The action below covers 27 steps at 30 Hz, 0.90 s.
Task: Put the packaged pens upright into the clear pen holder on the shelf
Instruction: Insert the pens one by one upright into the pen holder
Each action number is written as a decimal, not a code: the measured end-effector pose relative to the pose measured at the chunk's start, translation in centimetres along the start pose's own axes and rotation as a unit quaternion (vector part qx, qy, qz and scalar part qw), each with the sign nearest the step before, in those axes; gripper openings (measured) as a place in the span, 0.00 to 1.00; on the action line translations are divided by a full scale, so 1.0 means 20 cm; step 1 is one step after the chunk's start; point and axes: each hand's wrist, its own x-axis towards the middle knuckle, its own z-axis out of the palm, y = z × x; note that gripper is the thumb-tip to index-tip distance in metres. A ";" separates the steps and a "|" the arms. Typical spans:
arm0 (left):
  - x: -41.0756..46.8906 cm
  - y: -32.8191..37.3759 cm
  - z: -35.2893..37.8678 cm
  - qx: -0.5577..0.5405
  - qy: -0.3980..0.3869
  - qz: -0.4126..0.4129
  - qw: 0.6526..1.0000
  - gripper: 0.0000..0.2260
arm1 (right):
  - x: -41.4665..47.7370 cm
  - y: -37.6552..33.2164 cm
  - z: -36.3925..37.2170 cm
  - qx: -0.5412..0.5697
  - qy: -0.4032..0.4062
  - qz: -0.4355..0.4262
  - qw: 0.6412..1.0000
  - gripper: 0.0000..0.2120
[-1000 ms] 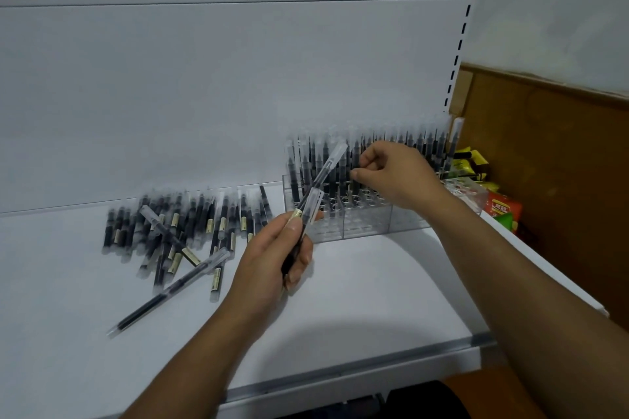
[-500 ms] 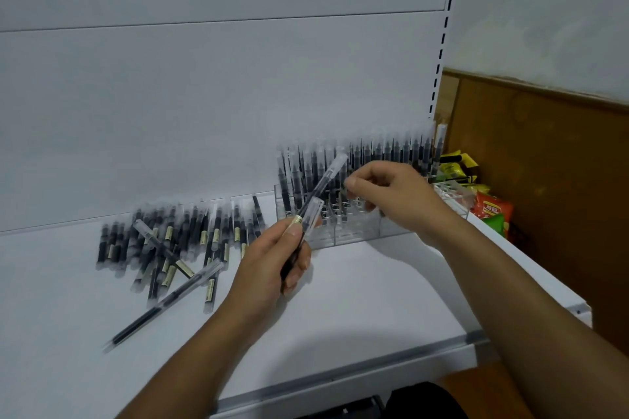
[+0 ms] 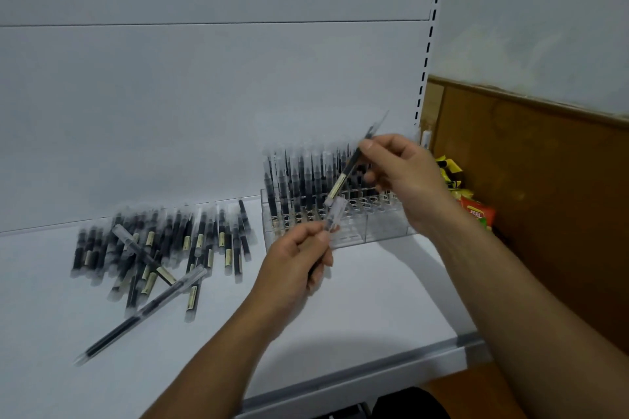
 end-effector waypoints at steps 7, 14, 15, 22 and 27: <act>0.00 -0.01 -0.02 -0.002 0.011 0.012 1.000 0.07 | 0.09 0.05 -0.01 -0.187 0.026 -0.071 0.979 0.05; 0.00 0.00 -0.02 0.002 0.017 0.014 1.000 0.07 | 0.12 0.09 0.01 -0.269 0.024 -0.108 0.957 0.04; -0.01 0.00 -0.02 0.003 0.018 0.014 1.000 0.07 | 0.12 0.09 0.01 -0.271 0.025 -0.110 0.956 0.04; -0.01 0.00 -0.02 -0.010 0.019 0.020 1.000 0.09 | 0.11 0.18 0.01 -0.369 -0.099 -0.049 0.923 0.04; -0.01 0.00 0.00 -0.021 0.035 0.036 0.999 0.12 | 0.09 0.21 -0.01 -0.384 -0.083 -0.065 0.917 0.07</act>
